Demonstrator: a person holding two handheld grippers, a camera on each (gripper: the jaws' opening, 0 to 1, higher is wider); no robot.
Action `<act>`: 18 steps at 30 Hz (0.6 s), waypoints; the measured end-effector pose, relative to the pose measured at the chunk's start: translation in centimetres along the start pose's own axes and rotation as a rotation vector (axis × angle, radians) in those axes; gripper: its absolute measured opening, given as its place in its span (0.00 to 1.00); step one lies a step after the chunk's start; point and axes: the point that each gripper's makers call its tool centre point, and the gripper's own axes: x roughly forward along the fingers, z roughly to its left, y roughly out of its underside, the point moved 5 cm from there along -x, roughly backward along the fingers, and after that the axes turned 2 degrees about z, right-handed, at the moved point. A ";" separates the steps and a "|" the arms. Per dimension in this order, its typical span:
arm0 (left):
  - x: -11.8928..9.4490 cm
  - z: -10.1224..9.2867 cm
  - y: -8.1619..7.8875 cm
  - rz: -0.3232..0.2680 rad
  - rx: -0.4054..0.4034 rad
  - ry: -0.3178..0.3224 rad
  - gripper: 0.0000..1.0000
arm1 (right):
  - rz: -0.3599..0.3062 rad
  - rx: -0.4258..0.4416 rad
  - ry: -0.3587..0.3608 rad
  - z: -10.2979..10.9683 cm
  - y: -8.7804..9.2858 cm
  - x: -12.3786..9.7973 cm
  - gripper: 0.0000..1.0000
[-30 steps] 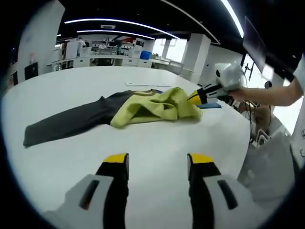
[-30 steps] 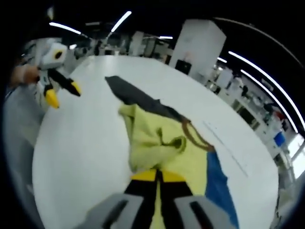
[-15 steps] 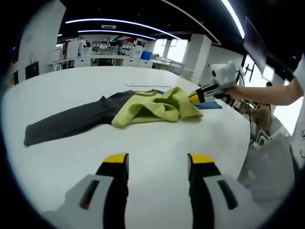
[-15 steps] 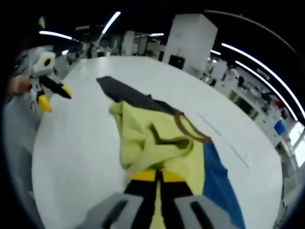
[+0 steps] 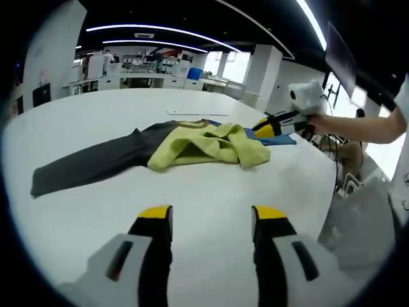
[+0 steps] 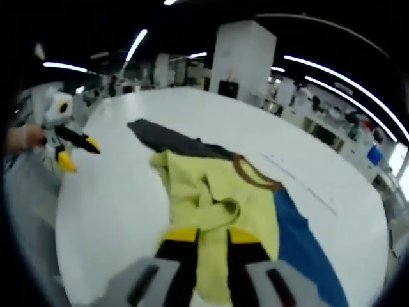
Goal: Fold the garment on the visible template until the final outline fits inside the template.
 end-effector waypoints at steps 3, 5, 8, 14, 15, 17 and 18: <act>0.0 0.0 0.0 0.002 0.003 0.001 0.47 | -0.015 0.082 -0.036 1.9 0.4 -0.5 0.21; 0.0 -0.1 0.0 0.002 0.003 0.003 0.47 | -0.020 0.114 -0.047 2.5 0.6 -0.5 0.26; 0.1 -0.2 0.0 0.003 0.003 0.004 0.47 | -0.010 0.139 -0.060 3.2 1.1 -0.2 0.29; 0.1 -0.1 0.0 0.004 0.005 0.008 0.47 | 0.026 0.245 -0.083 4.7 2.7 0.3 0.33; 0.1 -0.1 0.0 0.004 0.006 0.008 0.47 | 0.025 0.253 -0.083 4.7 2.9 0.4 0.33; 0.1 -0.1 0.0 0.005 0.007 0.008 0.47 | 0.032 0.286 -0.090 4.7 3.1 0.7 0.32; 0.1 -0.2 0.0 0.005 0.007 0.008 0.47 | 0.042 0.322 -0.084 4.7 3.4 0.9 0.30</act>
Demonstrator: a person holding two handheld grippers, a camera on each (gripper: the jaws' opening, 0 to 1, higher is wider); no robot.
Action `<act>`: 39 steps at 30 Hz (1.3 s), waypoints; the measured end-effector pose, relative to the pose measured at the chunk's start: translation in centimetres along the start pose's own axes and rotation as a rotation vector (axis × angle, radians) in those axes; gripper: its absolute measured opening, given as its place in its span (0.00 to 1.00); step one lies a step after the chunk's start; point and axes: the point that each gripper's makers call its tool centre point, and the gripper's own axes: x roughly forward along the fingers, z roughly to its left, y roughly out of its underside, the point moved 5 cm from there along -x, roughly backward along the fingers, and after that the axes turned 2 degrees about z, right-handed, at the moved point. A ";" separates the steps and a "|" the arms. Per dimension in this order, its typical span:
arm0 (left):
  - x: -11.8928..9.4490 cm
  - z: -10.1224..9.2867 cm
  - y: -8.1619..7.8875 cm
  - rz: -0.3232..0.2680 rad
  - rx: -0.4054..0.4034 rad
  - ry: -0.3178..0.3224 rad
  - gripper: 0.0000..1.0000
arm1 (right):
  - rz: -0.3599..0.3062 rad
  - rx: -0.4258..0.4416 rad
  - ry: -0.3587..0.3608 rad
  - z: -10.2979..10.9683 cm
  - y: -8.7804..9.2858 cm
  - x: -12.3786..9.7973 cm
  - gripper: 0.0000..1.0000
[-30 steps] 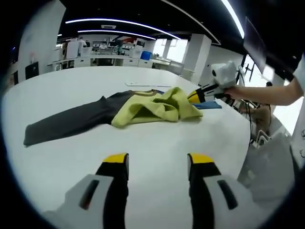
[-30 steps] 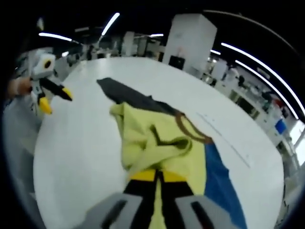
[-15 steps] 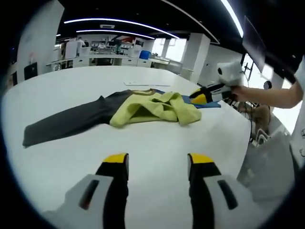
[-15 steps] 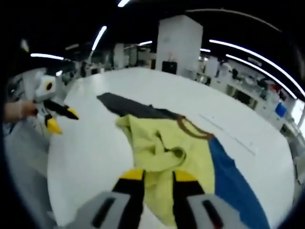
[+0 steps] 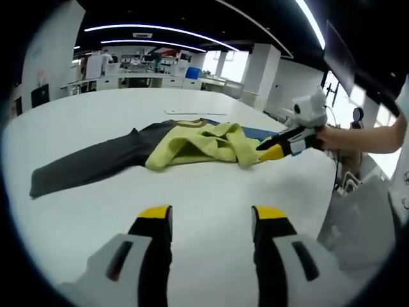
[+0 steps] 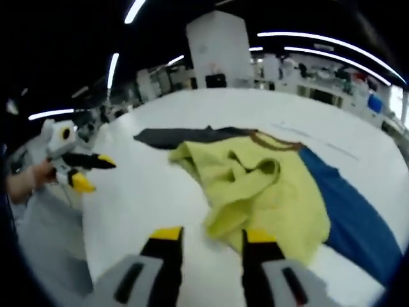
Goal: Fold the garment on the visible template until the final outline fits inside the template.
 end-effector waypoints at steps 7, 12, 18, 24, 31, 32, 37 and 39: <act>-0.1 0.0 0.0 -0.001 -0.001 -0.002 0.47 | -0.014 0.055 -0.011 -0.5 0.2 0.6 0.27; -0.1 0.0 0.0 -0.001 0.000 0.000 0.47 | -0.028 0.104 -0.015 -0.6 0.3 1.2 0.24; 0.0 -0.1 0.1 0.003 -0.001 0.003 0.47 | -0.033 0.143 -0.012 -0.6 0.2 1.9 0.19; 0.2 -0.3 0.2 0.012 0.002 0.010 0.47 | -0.041 0.173 -0.003 -0.7 0.2 1.8 0.00; 0.7 -1.1 -0.3 0.019 0.015 0.056 0.46 | -0.073 0.143 -0.004 -0.6 -0.3 0.2 0.00; 0.9 -1.2 -0.3 0.028 0.023 0.060 0.45 | -0.074 0.143 -0.003 -0.7 -0.3 0.2 0.00; 2.2 -1.4 -1.1 0.066 0.105 0.094 0.45 | -0.082 0.131 0.011 -1.1 -0.2 -0.8 0.00; 2.9 -1.7 -1.7 0.073 0.167 0.107 0.44 | -0.081 0.123 0.015 -1.0 0.0 -1.1 0.00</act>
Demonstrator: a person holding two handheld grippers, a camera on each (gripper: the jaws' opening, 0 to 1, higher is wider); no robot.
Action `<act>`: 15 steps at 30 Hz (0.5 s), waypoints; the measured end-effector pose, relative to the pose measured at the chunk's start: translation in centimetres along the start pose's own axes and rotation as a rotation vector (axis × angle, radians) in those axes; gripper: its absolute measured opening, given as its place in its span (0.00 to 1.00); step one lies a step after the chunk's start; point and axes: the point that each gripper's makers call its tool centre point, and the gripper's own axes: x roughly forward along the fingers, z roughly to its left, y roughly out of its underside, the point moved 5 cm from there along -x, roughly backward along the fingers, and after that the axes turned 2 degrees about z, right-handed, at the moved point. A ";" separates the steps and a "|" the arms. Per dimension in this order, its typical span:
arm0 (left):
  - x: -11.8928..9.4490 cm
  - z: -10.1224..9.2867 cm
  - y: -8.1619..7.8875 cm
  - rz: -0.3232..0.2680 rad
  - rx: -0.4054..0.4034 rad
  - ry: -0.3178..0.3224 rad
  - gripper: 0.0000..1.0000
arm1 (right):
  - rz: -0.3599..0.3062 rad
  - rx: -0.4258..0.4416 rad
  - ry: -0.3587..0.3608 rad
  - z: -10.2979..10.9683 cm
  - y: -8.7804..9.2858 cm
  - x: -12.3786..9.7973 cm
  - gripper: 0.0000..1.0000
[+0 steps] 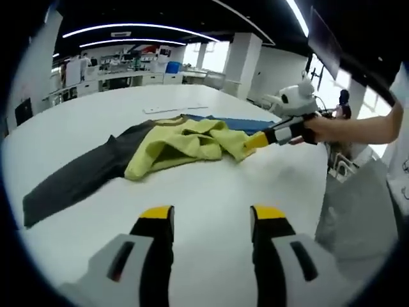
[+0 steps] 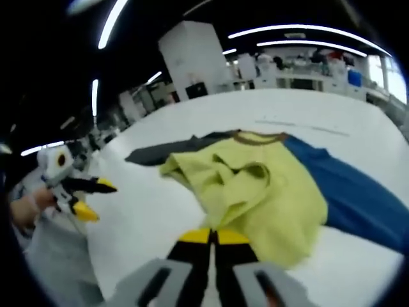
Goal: Fold the garment on the visible template until the final outline fits inside the template.
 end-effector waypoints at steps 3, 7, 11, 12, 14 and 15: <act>1.4 -0.6 -1.3 0.013 0.092 0.013 0.44 | 0.001 -0.009 0.008 -0.2 0.1 -0.3 0.00; 3.8 -0.2 -2.3 0.035 0.187 0.021 0.42 | -0.009 0.008 0.015 -0.6 0.1 -0.7 0.00; 6.3 -0.7 -3.1 0.047 0.263 0.023 0.37 | -0.013 0.017 0.021 -0.9 0.1 -0.9 0.00; 6.8 -0.6 -3.2 0.045 0.261 0.028 0.37 | -0.014 0.019 0.023 -0.9 0.1 -0.9 0.00; 7.6 -0.6 -3.5 0.042 0.271 0.031 0.34 | -0.014 0.017 0.028 -1.0 0.2 -0.9 0.00; 8.3 -0.6 -3.7 0.045 0.278 0.032 0.34 | -0.014 0.014 0.031 -1.0 0.2 -1.0 0.00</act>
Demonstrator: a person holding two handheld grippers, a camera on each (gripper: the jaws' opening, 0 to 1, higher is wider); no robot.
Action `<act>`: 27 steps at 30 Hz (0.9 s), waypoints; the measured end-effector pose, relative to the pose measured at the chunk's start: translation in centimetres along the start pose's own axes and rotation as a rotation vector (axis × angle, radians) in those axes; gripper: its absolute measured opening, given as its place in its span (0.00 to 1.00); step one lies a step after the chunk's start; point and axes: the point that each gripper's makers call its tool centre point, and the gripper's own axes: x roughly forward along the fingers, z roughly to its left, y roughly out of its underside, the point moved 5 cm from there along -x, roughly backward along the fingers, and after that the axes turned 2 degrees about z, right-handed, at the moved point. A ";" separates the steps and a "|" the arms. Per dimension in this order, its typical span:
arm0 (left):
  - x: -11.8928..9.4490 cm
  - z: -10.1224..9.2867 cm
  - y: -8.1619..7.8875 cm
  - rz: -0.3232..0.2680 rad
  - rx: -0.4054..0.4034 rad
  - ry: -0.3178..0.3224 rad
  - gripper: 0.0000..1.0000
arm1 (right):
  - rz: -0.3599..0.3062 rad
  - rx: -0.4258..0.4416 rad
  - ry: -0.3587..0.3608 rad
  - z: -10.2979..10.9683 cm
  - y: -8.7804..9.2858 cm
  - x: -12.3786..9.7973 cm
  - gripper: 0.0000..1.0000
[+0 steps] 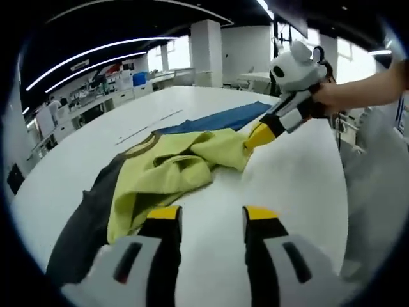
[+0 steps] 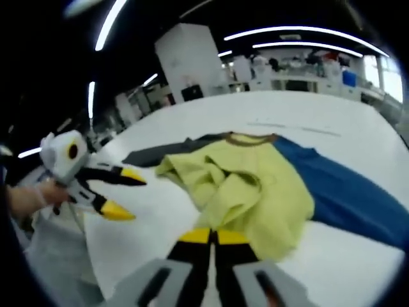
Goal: Fold the garment on the visible template until the final outline fits inside the template.
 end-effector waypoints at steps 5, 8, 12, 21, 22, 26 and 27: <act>2.8 0.2 -0.5 0.018 0.018 0.012 0.30 | 0.001 -0.002 -0.003 0.0 0.0 -0.1 0.00; 4.1 0.1 -1.1 0.031 0.021 0.008 0.28 | -0.001 -0.007 -0.004 0.0 0.0 -0.2 0.00; 5.8 0.8 -1.4 0.031 0.031 -0.008 0.25 | 0.004 -0.010 -0.003 0.1 0.1 -0.3 0.00; 7.4 0.0 -1.9 0.067 0.056 -0.006 0.20 | -0.002 -0.010 -0.002 0.2 0.0 -0.6 0.00; 7.6 -0.1 -1.8 0.078 0.055 -0.005 0.19 | -0.003 -0.012 -0.001 0.1 0.0 -0.7 0.00; 8.4 0.1 -1.2 0.102 0.062 0.000 0.16 | -0.009 -0.006 0.000 0.1 0.1 -0.9 0.00; 8.4 0.1 -1.1 0.104 0.063 -0.002 0.16 | -0.009 -0.005 0.001 0.1 0.1 -1.0 0.00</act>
